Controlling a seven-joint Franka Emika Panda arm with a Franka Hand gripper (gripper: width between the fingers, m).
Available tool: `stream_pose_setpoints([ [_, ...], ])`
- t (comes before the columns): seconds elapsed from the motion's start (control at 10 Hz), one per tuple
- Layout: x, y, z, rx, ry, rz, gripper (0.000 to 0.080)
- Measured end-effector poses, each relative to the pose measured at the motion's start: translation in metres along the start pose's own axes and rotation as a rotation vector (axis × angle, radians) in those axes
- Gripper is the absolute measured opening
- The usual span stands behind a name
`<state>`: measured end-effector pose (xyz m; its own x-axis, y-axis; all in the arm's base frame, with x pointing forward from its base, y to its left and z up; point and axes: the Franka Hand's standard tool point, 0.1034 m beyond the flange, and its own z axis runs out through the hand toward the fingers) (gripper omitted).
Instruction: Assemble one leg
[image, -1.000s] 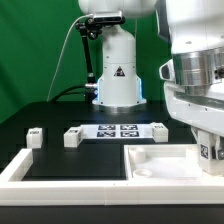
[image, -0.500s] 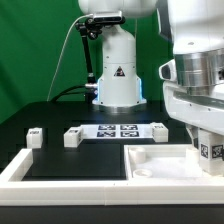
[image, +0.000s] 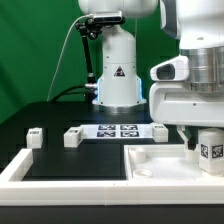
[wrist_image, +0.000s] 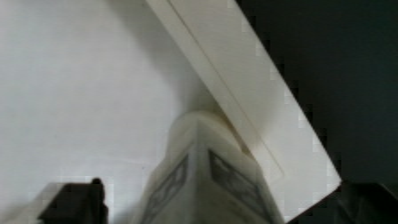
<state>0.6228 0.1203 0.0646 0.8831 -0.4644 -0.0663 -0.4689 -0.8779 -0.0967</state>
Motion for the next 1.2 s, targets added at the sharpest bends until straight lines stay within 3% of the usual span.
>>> stream_pose_setpoints([
  [0.3,0.0019,0.0012,-0.0020,-0.038,0.007,-0.344,0.0649],
  [0.7,0.0070,0.0063,-0.0026,-0.044,-0.005,-0.514,0.0608],
  [0.8,0.0070,0.0064,-0.0025,-0.044,-0.005,-0.514,0.0434],
  [0.9,0.0070,0.0063,-0.0025,-0.044,-0.005,-0.506,0.0434],
  [1.0,0.0070,0.0064,-0.0025,-0.044,-0.004,-0.483,0.0289],
  [1.2,0.0070,0.0064,-0.0021,-0.041,-0.002,-0.427,0.0290],
])
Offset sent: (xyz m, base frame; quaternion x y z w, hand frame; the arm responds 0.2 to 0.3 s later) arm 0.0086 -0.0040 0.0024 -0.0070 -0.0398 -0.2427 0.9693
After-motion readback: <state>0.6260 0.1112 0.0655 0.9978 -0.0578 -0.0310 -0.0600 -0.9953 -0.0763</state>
